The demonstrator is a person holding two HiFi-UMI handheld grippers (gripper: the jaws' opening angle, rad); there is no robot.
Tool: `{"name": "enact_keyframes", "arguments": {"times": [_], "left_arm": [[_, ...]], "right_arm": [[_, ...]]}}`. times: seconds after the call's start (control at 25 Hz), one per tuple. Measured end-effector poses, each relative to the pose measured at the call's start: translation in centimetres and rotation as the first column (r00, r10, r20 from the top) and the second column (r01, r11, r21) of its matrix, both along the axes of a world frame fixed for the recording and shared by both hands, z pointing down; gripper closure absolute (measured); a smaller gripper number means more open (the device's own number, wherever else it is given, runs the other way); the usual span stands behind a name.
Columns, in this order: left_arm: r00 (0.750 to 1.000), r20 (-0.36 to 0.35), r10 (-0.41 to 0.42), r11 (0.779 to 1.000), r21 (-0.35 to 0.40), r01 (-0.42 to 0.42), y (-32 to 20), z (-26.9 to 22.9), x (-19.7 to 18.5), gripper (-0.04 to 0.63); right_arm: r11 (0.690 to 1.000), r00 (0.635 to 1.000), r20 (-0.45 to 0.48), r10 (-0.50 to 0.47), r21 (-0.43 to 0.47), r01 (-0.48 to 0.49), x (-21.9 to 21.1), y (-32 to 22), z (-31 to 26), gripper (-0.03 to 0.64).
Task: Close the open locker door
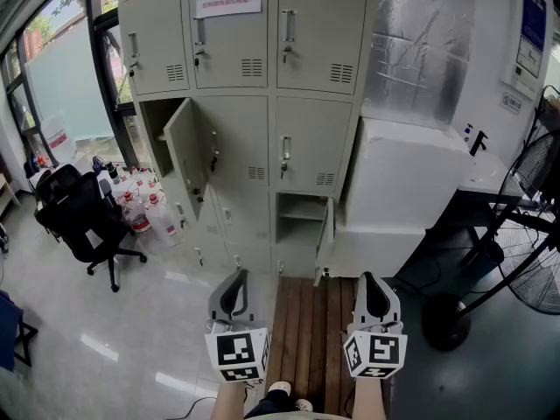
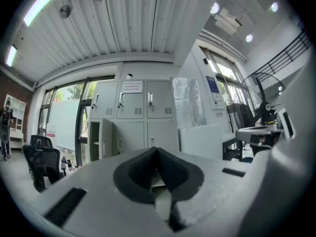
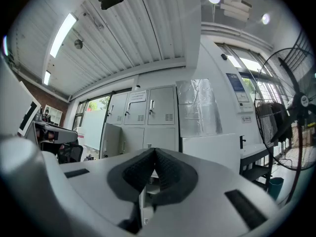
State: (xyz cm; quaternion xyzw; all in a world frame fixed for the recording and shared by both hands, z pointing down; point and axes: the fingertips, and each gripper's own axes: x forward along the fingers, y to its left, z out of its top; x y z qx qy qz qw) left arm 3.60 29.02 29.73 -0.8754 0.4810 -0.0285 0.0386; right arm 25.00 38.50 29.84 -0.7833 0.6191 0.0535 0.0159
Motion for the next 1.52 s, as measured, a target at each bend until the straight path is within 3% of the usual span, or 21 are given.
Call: {"name": "enact_keyframes", "arguments": {"times": [0.6, 1.08, 1.12, 1.2, 1.52], "left_arm": [[1.0, -0.005, -0.01, 1.0, -0.004, 0.01, -0.8, 0.0, -0.3, 0.598], [1.0, -0.008, 0.0, 1.0, -0.023, 0.0, -3.8, 1.2, -0.9, 0.598], [1.0, -0.006, 0.002, 1.0, -0.024, -0.002, -4.2, 1.3, -0.9, 0.597], [1.0, -0.002, 0.006, 1.0, -0.026, -0.006, -5.0, 1.6, -1.1, 0.598], [1.0, 0.024, 0.013, 0.999, -0.034, -0.012, -7.4, 2.6, -1.4, 0.597]], "right_arm": [[1.0, 1.0, -0.021, 0.007, 0.002, -0.007, 0.0, -0.5, -0.6, 0.598], [0.998, 1.0, -0.018, 0.011, -0.065, -0.012, -0.6, -4.2, 1.5, 0.593], [0.998, 1.0, -0.01, 0.003, -0.064, -0.003, -0.9, -4.7, 1.5, 0.578], [0.997, 1.0, 0.001, -0.019, -0.069, 0.019, -1.4, -5.7, 1.8, 0.472], [0.996, 1.0, 0.02, -0.015, -0.086, 0.017, -1.9, -7.6, 3.1, 0.443]]}}
